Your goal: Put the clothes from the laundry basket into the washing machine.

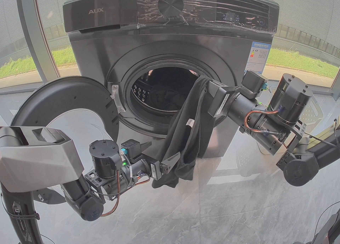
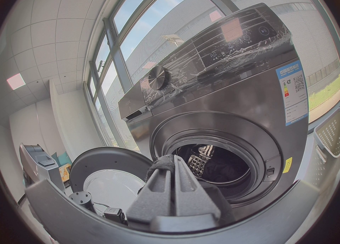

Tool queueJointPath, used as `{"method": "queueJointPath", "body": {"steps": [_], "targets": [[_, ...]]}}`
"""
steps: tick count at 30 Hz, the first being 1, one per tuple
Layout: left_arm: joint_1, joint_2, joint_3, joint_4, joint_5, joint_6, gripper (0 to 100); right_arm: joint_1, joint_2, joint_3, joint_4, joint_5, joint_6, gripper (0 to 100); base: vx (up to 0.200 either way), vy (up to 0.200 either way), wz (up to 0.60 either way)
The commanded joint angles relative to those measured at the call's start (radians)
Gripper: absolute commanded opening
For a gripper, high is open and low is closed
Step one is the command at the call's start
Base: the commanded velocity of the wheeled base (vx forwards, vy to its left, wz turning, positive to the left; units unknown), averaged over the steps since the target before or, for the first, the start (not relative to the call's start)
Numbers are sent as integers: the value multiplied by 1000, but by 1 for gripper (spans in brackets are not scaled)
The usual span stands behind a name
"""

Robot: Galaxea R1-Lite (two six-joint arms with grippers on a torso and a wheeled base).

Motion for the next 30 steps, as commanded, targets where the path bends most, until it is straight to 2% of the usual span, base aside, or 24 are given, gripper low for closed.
{"method": "queueJointPath", "body": {"steps": [1,8,13,18,24,25,27,30], "targets": [[14,12,1,-6,-2,-1,100,3,1,-3,0,1,0,0,0,0,0],[10,52,-2,-19,-10,-1,100,8,3,-18,1,1,0,0,0,0,0],[4,98,7,-58,-106,-1,100,8,1,-23,14,1,-1,0,0,0,0],[4,161,-29,-58,-166,-1,100,8,-2,-24,20,2,-1,0,0,0,0],[13,235,-154,-39,-153,-1,100,18,-3,-20,18,2,-1,0,0,0,0],[30,267,-224,-19,-129,-1,100,26,-9,-15,18,2,-1,0,0,0,0],[53,287,-264,-7,-116,-1,100,35,-20,-12,20,2,0,0,0,0,0],[68,310,-307,-1,-113,-1,100,57,-26,-3,20,2,0,0,0,0,0]]}}
